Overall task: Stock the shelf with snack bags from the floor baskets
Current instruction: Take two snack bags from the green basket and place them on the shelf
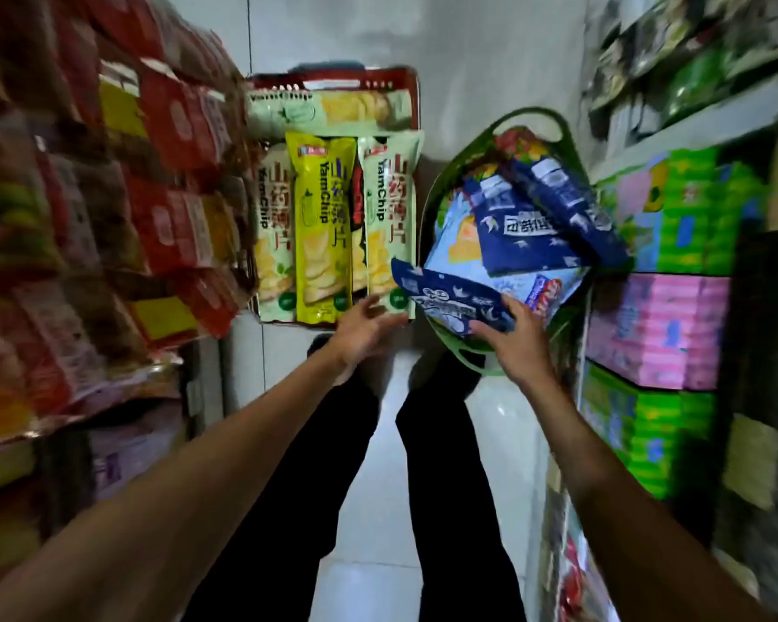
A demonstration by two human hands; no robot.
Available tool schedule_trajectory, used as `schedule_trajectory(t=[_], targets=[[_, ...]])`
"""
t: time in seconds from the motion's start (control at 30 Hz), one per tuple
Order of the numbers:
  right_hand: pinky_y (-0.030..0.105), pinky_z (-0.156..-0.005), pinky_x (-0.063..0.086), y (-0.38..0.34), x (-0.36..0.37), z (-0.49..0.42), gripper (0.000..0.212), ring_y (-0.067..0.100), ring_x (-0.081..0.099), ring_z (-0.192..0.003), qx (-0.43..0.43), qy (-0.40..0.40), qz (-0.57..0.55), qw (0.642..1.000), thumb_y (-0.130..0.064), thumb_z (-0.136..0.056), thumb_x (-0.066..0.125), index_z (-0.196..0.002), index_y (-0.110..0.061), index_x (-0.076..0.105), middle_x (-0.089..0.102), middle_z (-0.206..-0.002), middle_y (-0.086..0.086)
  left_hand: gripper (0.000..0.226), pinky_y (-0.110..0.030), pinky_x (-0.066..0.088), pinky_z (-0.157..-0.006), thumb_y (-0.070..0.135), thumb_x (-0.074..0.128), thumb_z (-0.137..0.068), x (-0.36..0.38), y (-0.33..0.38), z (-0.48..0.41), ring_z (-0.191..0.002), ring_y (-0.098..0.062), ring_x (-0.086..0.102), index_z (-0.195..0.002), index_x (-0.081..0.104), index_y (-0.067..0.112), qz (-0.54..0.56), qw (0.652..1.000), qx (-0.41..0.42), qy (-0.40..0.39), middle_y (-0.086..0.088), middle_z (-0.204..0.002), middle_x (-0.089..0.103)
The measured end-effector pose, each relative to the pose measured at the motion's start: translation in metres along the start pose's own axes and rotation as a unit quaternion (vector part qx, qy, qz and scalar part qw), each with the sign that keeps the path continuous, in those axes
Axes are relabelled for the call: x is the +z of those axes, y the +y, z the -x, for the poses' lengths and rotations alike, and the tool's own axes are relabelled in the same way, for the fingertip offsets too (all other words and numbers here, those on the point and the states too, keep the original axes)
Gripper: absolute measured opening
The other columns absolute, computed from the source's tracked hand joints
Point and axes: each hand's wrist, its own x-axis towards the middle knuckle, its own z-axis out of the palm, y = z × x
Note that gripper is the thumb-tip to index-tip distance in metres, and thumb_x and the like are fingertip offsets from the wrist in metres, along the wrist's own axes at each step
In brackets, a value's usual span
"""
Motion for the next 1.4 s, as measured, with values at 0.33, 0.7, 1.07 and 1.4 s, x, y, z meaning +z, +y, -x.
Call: schedule_trajectory(t=[0.33,0.7,1.07,1.4], targets=[[0.024,-0.089,0.036,0.015,-0.005,-0.001,0.025,0.025,0.052,-0.108,-0.049,0.071,0.082,0.993,-0.02,-0.086,0.073,-0.1,0.001,0.075,0.068,-0.106,0.011,0.062,-0.057,0.052,-0.095,0.005,0.077,-0.08,0.019,0.007,-0.062,-0.115,-0.03,0.064,-0.134,0.048,0.011,-0.005,0.998,0.045,-0.043,-0.008,-0.136,0.059],[0.045,-0.079,0.052,-0.061,-0.052,0.02,0.033,0.025,0.061,-0.088,0.059,0.04,-0.344,0.936,-0.034,-0.092,0.064,-0.082,-0.003,0.064,0.069,-0.09,0.024,0.059,-0.03,0.048,-0.1,0.012,0.076,-0.073,0.017,0.042,-0.047,-0.117,-0.014,0.064,-0.128,0.055,0.017,-0.084,0.965,0.046,-0.243,0.003,-0.123,0.07],[0.046,-0.067,0.062,-0.097,-0.087,-0.017,0.024,0.021,0.076,-0.077,0.179,-0.122,-0.49,0.844,-0.023,-0.102,0.046,-0.112,-0.01,0.063,0.077,-0.089,0.008,0.079,-0.036,0.059,-0.083,0.027,0.093,-0.05,0.022,0.065,-0.026,-0.104,-0.021,0.071,-0.12,0.057,0.021,-0.005,0.958,-0.012,-0.286,-0.002,-0.113,0.074],[0.036,-0.083,0.056,-0.078,-0.09,-0.066,0.057,0.026,0.064,-0.105,0.276,0.136,-0.686,0.659,-0.044,-0.09,0.065,-0.125,-0.005,0.043,0.062,-0.115,0.015,0.048,-0.032,0.06,-0.07,0.016,0.076,-0.077,-0.008,0.057,-0.025,-0.088,-0.019,0.075,-0.119,0.055,0.021,0.086,0.986,0.04,-0.138,0.0,-0.101,0.078]])
